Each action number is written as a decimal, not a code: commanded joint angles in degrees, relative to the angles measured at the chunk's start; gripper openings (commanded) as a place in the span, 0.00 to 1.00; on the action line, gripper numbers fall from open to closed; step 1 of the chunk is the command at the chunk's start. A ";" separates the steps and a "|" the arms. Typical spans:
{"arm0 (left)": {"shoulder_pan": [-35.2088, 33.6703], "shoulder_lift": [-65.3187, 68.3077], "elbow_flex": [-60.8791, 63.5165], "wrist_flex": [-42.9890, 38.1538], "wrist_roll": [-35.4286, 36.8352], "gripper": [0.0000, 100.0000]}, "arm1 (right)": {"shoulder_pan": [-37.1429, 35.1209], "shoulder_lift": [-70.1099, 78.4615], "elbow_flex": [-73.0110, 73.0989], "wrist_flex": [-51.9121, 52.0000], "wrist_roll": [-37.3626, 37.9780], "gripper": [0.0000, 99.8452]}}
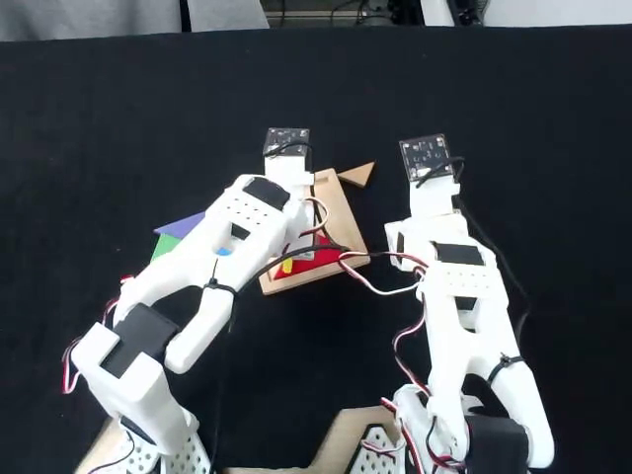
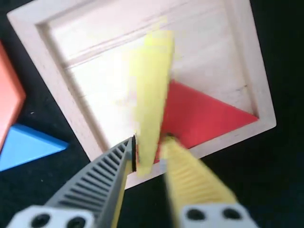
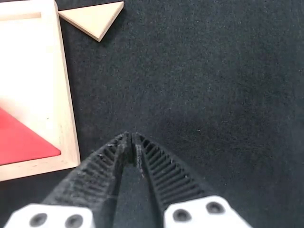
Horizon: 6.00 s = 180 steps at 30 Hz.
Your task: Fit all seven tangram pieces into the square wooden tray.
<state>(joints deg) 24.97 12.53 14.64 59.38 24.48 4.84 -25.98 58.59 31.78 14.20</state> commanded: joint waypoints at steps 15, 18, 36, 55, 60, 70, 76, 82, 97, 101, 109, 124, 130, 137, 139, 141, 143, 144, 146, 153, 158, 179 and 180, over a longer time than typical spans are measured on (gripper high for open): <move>-5.76 -2.99 -0.22 -0.18 0.18 0.23 | 0.53 -1.89 -0.66 -0.97 -0.18 0.01; -4.09 -2.99 -0.22 -0.53 0.18 0.23 | 0.53 -1.80 -0.66 -0.97 -0.18 0.01; 2.51 -2.37 -6.99 -4.84 -14.15 0.23 | 13.71 -1.71 -4.09 -3.16 -13.01 0.01; 0.57 2.20 -2.51 -19.60 -38.86 0.23 | 13.71 -1.71 -4.26 -3.25 -14.51 0.01; 0.31 3.96 1.10 -26.55 -44.13 0.18 | 13.63 -1.71 -4.09 -3.34 -12.84 0.01; -1.36 2.99 1.63 -27.43 -44.48 0.18 | 11.52 -1.63 -4.00 -3.34 -12.66 0.01; -1.89 3.08 1.54 -27.52 -44.48 0.18 | 11.52 -1.63 -4.00 -3.34 -12.66 0.01; -2.24 3.08 5.23 -34.02 -44.75 0.18 | 11.52 -1.63 -4.00 -3.34 -12.66 0.01; -3.74 2.99 7.43 -37.98 -44.48 0.18 | 11.52 -1.63 -4.00 -3.34 -12.66 0.01; -4.09 2.55 7.96 -39.21 -44.75 0.12 | 11.43 -1.63 -4.00 -3.34 -12.66 0.01; -4.00 2.46 7.96 -39.21 -44.75 0.11 | 11.43 -1.63 -4.00 -3.34 -12.66 0.01; -11.12 -38.59 19.56 -20.04 -39.74 0.11 | 11.43 -1.63 -4.00 -3.34 -12.66 0.01; -20.53 -58.73 34.95 -19.60 -39.38 0.11 | 3.87 -1.98 -5.14 1.85 2.73 0.01; -32.92 -70.95 43.74 -9.23 -39.30 0.11 | -10.90 -1.63 -15.87 21.63 11.43 0.02; -35.03 -72.44 46.90 -9.14 -38.07 0.11 | -13.27 -1.54 -19.91 25.58 11.52 0.02; -36.62 -73.67 51.12 -10.81 -34.73 0.11 | -16.00 -0.75 -24.48 30.51 13.10 0.04; -37.41 -74.55 56.31 -14.33 -31.82 0.11 | -19.25 2.15 -29.85 36.48 15.65 0.12; -37.67 -74.90 58.95 -16.62 -31.03 0.11 | -20.66 4.26 -32.48 38.77 16.35 0.16; -38.29 -75.52 62.81 -20.57 -30.86 0.11 | -23.12 9.36 -38.02 42.29 17.14 0.22; -43.12 -76.04 68.53 -23.74 -31.03 0.11 | -29.27 31.34 -61.14 46.59 10.81 0.22; -48.48 -76.13 70.29 -23.91 -35.69 0.11 | -28.92 47.08 -77.58 50.64 9.23 0.22; -45.32 -75.60 71.69 -26.64 -36.13 0.11 | -21.19 79.16 -118.20 69.01 58.99 0.22; -45.32 -75.96 72.04 -26.64 -36.13 0.11 | -21.45 79.87 -118.37 69.01 58.99 0.22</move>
<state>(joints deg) -21.27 -62.73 86.29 33.98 -11.12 -15.38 53.85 -56.48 99.03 72.40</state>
